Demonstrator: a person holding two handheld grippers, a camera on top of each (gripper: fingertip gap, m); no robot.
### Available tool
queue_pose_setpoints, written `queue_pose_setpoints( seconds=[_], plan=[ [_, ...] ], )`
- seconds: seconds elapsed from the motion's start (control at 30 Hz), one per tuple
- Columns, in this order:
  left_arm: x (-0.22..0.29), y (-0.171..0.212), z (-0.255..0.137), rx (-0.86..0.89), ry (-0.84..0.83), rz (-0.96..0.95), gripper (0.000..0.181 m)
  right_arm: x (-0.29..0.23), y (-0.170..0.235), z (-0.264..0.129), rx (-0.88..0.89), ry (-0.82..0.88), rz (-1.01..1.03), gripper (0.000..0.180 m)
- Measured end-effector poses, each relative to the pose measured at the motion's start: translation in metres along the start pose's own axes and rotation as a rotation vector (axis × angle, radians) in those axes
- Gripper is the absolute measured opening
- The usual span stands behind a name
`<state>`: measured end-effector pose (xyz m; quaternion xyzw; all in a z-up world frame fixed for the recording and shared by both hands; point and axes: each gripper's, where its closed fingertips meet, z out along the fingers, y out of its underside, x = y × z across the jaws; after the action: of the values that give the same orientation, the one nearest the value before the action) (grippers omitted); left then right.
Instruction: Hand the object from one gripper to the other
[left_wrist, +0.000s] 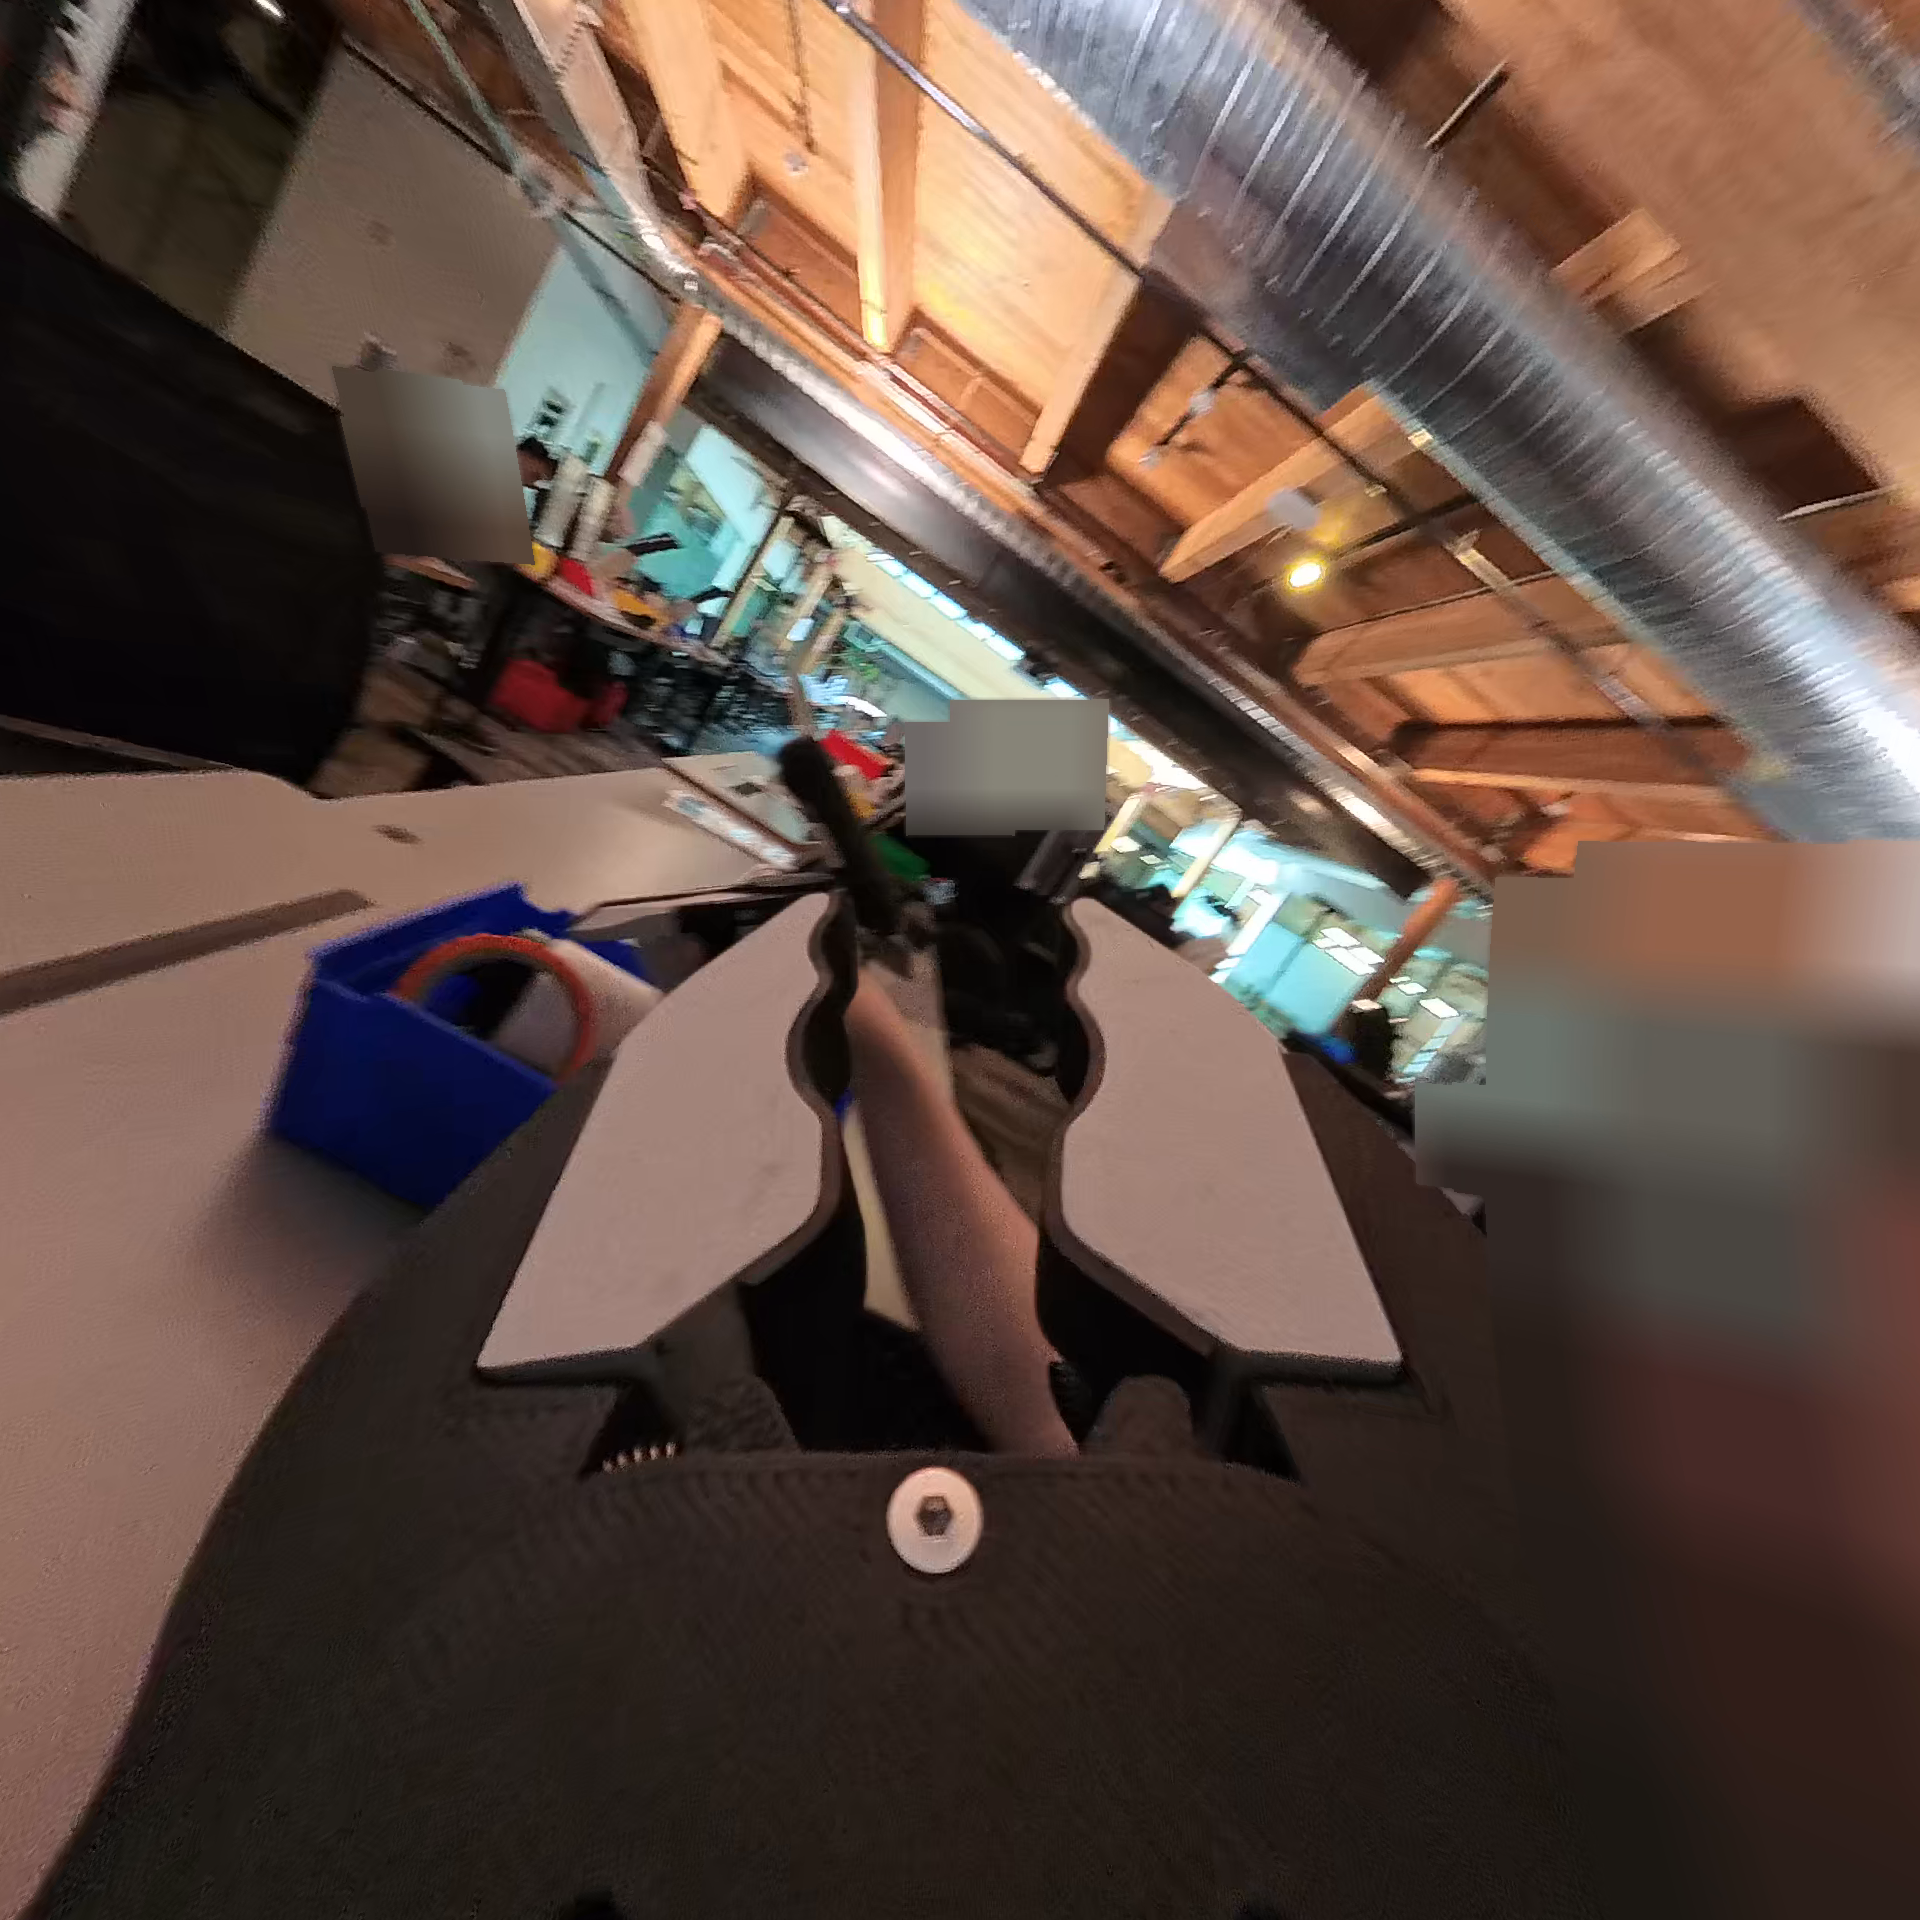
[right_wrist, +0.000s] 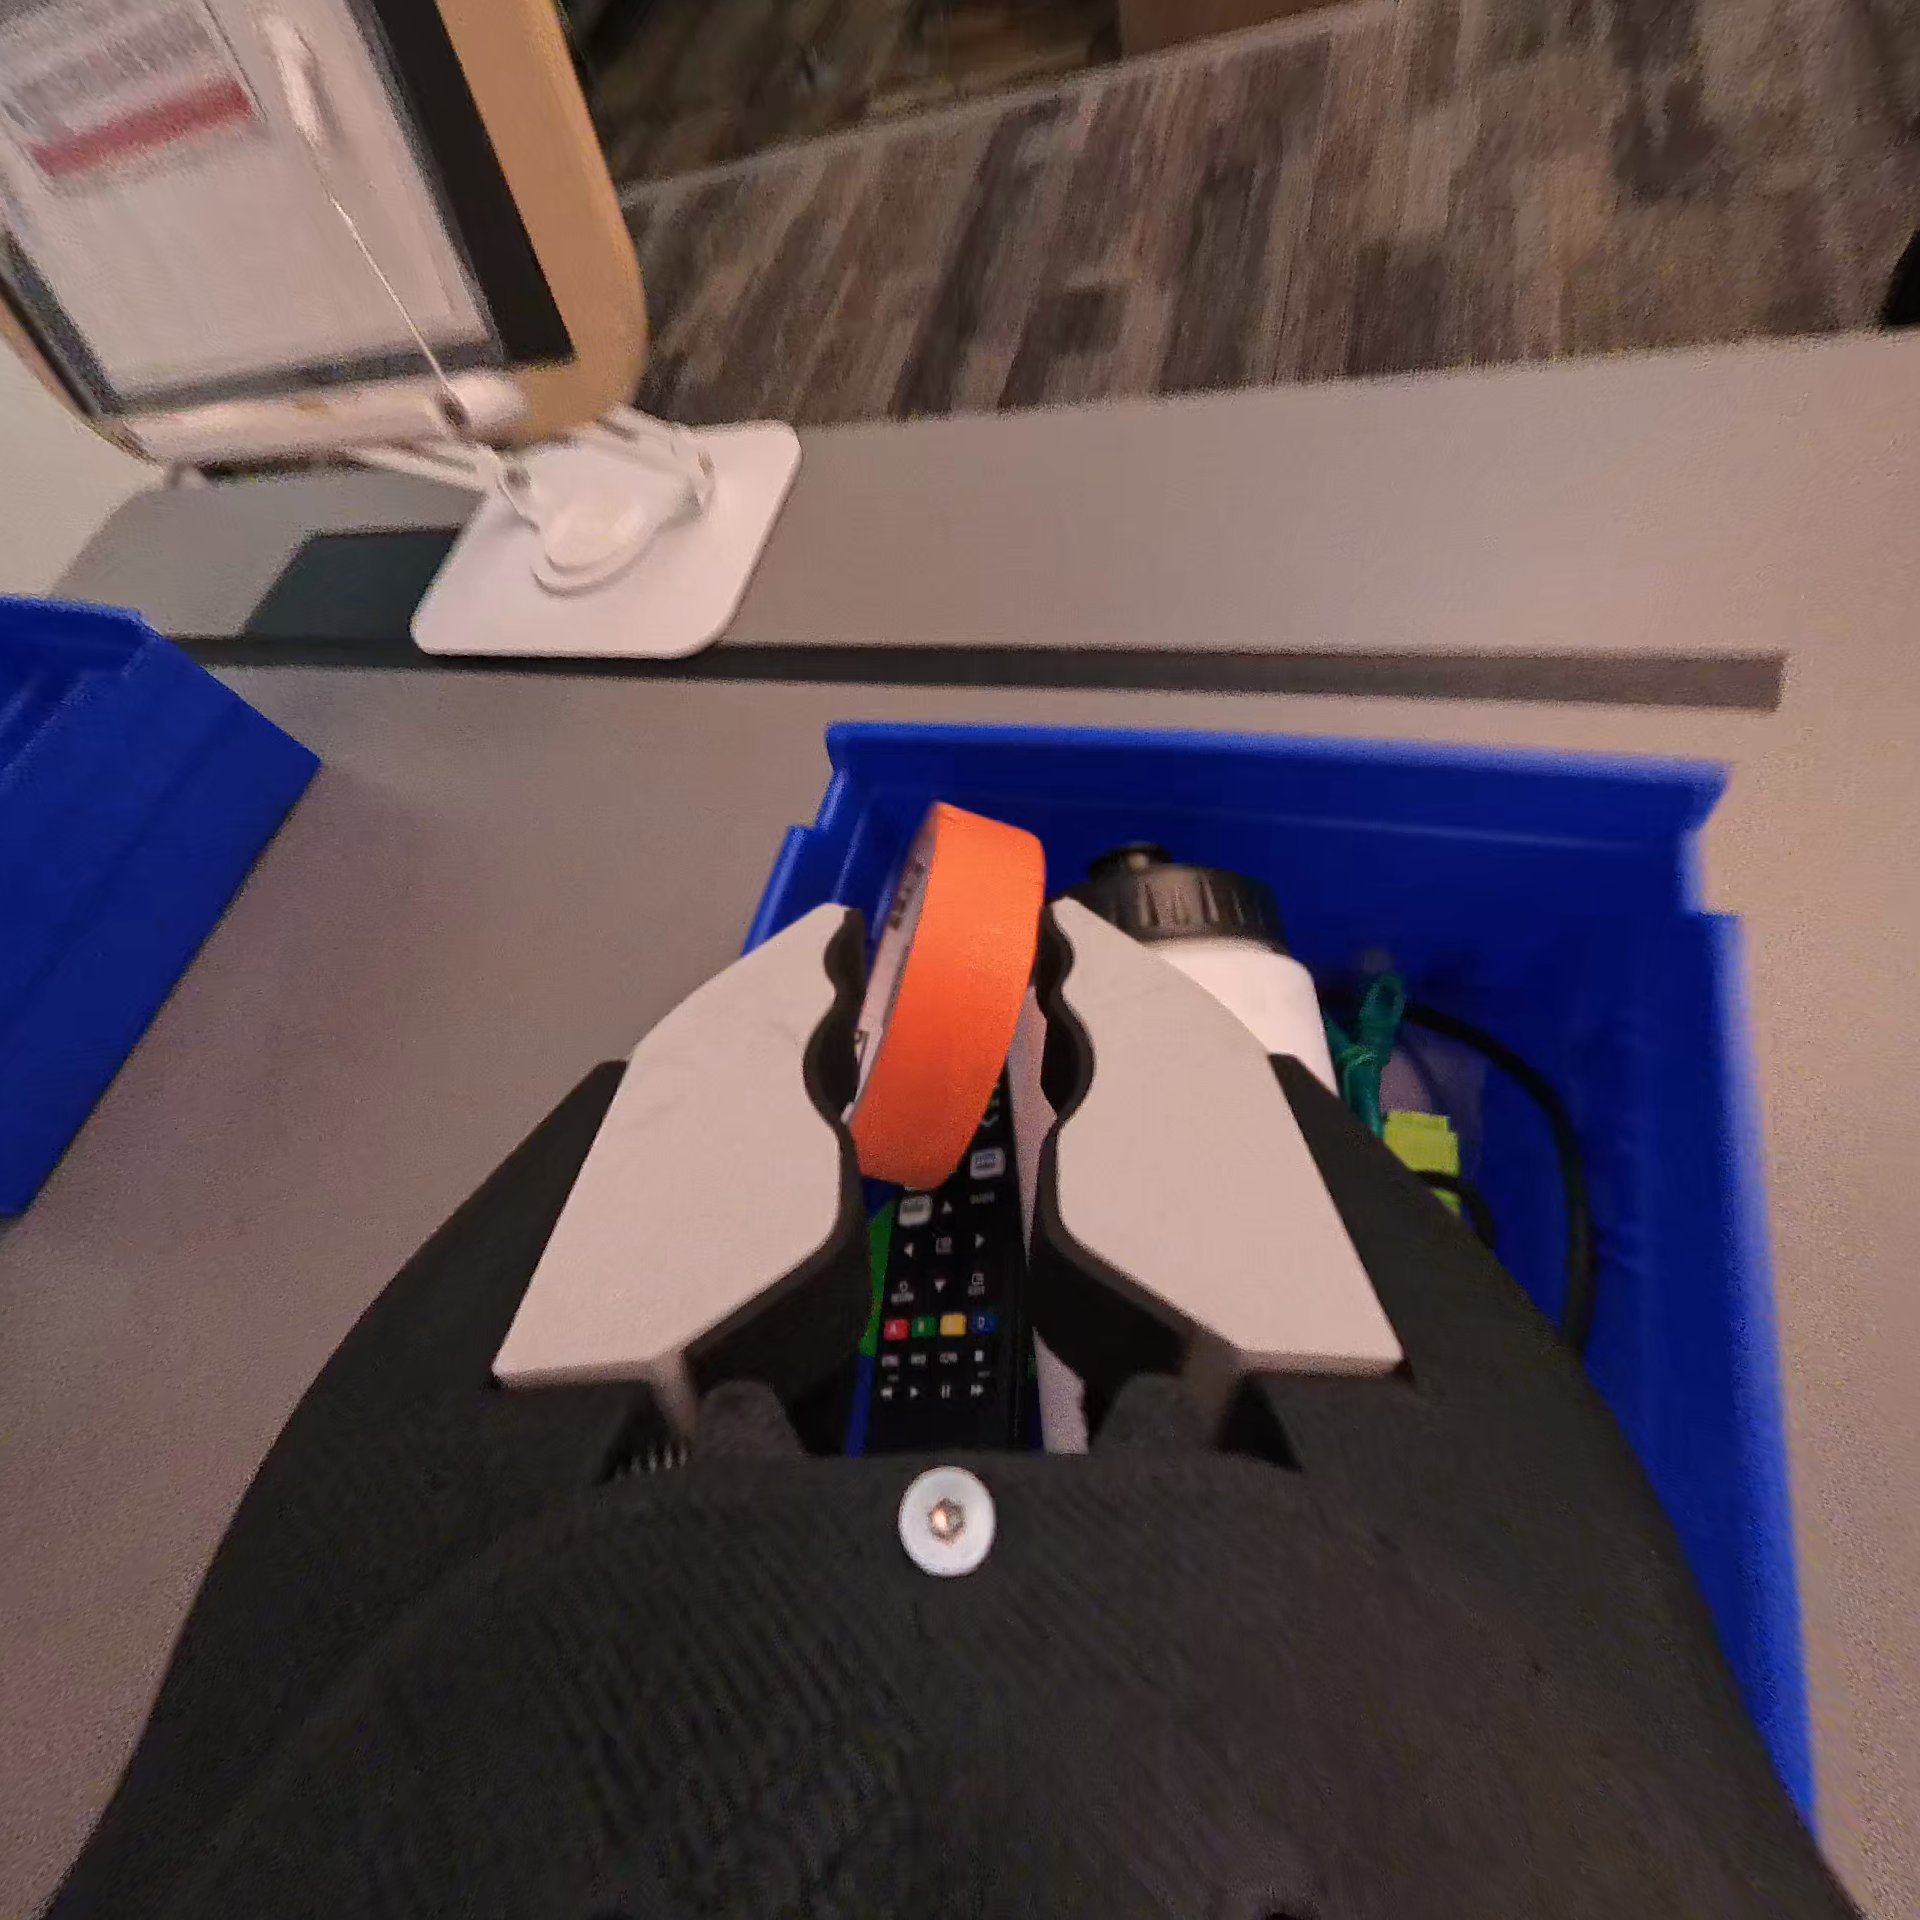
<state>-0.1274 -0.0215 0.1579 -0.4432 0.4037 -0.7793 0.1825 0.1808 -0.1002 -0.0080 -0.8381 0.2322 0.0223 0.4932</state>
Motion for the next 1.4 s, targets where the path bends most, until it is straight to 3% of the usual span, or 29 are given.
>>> queue_pose_setpoints(
  seconds=[0.2,0.33,0.4,0.47,0.63,0.8,1.13,1.27,1.4],
  plan=[
    [-0.031,-0.025,-0.056,-0.144,-0.39,0.292,0.043,-0.019,-0.045,-0.061,0.257,-0.108,-0.014,0.035],
    [-0.09,-0.022,-0.143,-0.432,-0.889,0.44,0.052,-0.024,-0.06,-0.097,0.357,-0.117,-0.028,0.036],
    [-0.121,-0.015,-0.195,-0.574,-1.13,0.392,0.053,-0.024,-0.064,-0.11,0.388,-0.105,-0.035,0.036],
    [-0.147,0.0,-0.235,-0.679,-1.26,0.237,0.053,-0.024,-0.066,-0.119,0.409,-0.098,-0.037,0.037],
    [-0.195,0.049,-0.288,-0.896,-1.332,-0.037,0.046,-0.019,-0.062,-0.118,0.395,-0.092,-0.021,0.038],
    [-0.217,0.078,-0.31,-1.064,-1.344,-0.099,0.043,-0.014,-0.055,-0.107,0.344,-0.092,-0.001,0.04],
    [-0.244,0.095,-0.324,-1.113,-1.355,-0.114,0.039,-0.014,-0.054,-0.104,0.336,-0.1,-0.001,0.04],
    [-0.246,0.099,-0.325,-1.12,-1.346,-0.129,0.026,-0.014,-0.054,-0.103,0.338,-0.105,0.006,0.04],
    [-0.243,0.098,-0.32,-1.092,-1.313,-0.164,0.024,-0.015,-0.054,-0.102,0.332,-0.106,0.002,0.04]
  ],
)
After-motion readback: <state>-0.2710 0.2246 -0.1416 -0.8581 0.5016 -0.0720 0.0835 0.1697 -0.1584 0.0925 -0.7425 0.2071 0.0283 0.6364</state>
